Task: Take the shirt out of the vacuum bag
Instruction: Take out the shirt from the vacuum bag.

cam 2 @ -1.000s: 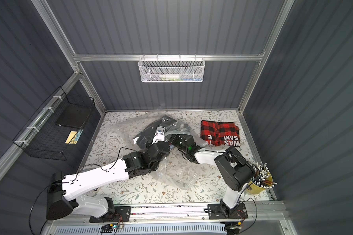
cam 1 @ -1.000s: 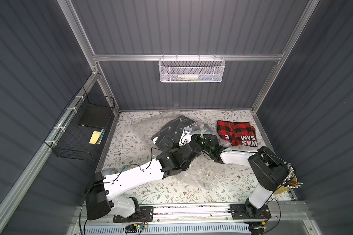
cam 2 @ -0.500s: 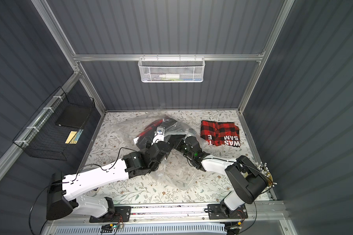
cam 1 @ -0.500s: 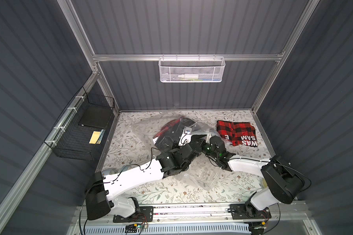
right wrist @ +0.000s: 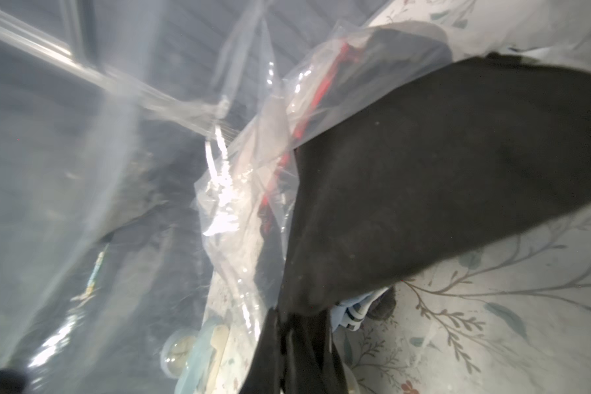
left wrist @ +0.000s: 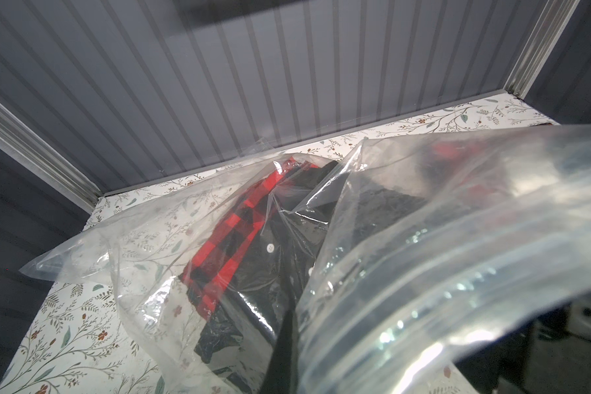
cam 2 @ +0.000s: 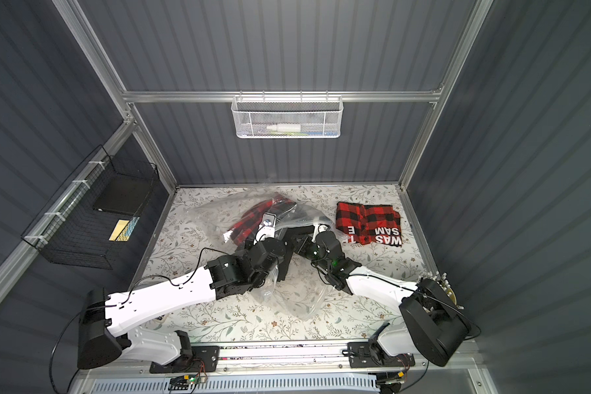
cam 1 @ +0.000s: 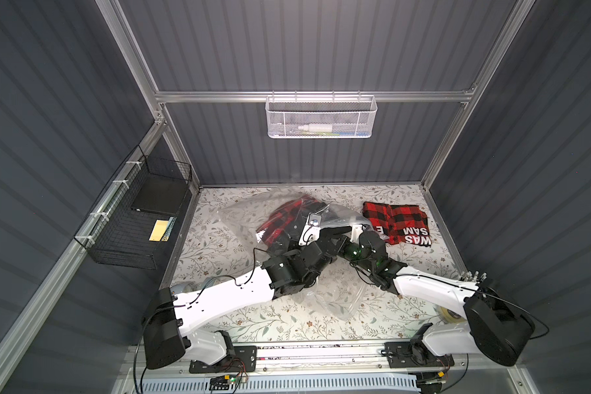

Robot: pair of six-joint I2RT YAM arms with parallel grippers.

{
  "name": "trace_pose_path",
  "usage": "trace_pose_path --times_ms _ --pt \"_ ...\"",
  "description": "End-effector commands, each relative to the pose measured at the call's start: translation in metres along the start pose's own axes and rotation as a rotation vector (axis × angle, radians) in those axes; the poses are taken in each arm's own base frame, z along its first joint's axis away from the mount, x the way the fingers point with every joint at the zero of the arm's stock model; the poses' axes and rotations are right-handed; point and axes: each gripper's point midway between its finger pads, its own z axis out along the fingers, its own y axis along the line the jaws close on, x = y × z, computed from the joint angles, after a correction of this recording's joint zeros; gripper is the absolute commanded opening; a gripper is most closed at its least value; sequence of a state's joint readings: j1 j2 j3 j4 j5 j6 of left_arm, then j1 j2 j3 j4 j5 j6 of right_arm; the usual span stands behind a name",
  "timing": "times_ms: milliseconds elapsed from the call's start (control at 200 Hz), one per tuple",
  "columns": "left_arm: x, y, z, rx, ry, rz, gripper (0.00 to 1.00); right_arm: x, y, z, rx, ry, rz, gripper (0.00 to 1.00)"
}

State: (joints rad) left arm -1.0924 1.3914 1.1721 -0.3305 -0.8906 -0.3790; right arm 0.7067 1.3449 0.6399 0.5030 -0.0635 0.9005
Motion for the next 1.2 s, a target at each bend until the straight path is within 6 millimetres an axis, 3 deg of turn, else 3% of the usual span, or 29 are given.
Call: trace_pose_path --times_ms 0,310,340,685,1001,1196 --pt "-0.001 0.008 -0.004 -0.019 -0.015 -0.029 0.0 -0.02 0.03 -0.012 -0.075 -0.059 -0.043 0.0" --pt "-0.001 0.007 -0.003 -0.019 -0.015 -0.03 0.0 -0.026 0.06 -0.026 -0.133 -0.051 -0.075 0.0" --pt "0.0 0.007 -0.003 -0.019 -0.013 -0.029 0.0 -0.032 0.071 -0.035 -0.162 -0.068 -0.078 0.0" --pt "0.003 0.004 0.0 -0.022 -0.004 -0.028 0.0 -0.041 0.107 -0.063 -0.237 -0.075 -0.097 0.0" --pt "0.003 -0.001 0.003 -0.023 0.004 -0.017 0.0 -0.031 0.113 -0.086 -0.265 -0.05 -0.109 0.0" --pt "0.007 -0.003 0.006 -0.025 0.011 -0.008 0.0 -0.041 0.125 -0.112 -0.289 -0.087 -0.126 0.0"
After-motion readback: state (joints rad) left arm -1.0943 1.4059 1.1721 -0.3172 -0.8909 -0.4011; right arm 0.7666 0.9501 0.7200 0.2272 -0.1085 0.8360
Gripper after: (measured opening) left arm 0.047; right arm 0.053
